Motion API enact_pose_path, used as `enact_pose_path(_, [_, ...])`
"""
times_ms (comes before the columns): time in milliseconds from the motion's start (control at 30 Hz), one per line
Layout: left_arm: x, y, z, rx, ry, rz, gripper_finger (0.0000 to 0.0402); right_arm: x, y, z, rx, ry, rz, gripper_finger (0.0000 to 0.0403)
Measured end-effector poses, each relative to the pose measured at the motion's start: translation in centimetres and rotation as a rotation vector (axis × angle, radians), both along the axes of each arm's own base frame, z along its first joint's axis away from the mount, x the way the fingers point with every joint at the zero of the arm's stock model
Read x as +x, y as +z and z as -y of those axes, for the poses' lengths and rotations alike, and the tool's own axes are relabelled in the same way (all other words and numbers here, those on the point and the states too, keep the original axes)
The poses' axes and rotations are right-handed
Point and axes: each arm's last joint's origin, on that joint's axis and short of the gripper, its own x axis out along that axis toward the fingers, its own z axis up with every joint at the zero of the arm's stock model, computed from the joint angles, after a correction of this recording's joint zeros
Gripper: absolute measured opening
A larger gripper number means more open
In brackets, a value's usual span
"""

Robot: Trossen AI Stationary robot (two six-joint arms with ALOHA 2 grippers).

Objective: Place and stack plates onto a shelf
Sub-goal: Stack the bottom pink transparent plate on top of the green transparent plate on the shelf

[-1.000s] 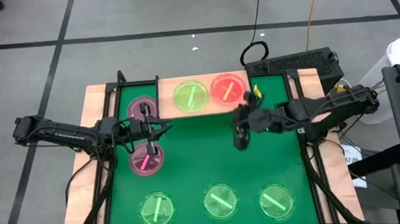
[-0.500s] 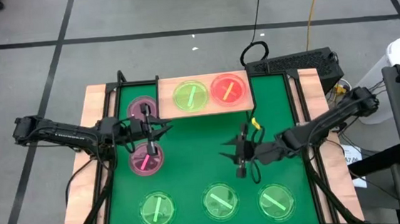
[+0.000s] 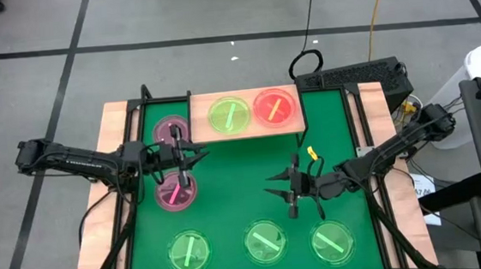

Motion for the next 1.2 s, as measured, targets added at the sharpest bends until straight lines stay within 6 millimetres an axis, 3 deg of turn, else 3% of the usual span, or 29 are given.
enact_pose_path(200, [0.0, -0.1, 0.1, -0.089, -0.017, 0.0, 0.0086, 0.0, 0.2, 0.0, 0.01, 0.001, 0.017, 0.0128])
enact_pose_path(500, [0.0, -0.8, 1.1, -0.063, -0.054, -0.073, 0.0086, 0.0, 0.2, -0.1, 0.042, 0.0, 0.019, 0.0128])
enact_pose_path(767, [0.0, -1.5, 2.4, -0.037, -0.058, -0.343, 0.0086, -0.1, -0.2, 0.0, 0.091, -0.015, -0.009, 0.0128])
enact_pose_path(1067, [-0.5, -1.7, 3.4, -0.039, -0.081, -0.531, 0.0086, -1.7, -4.3, 0.8, 0.089, -0.029, -0.075, 0.0128])
enact_pose_path(1200, [-0.6, -1.8, 3.7, -0.05, -0.091, -0.543, 0.0086, -3.2, -6.8, 1.5, 0.235, -0.06, -0.029, 0.0128])
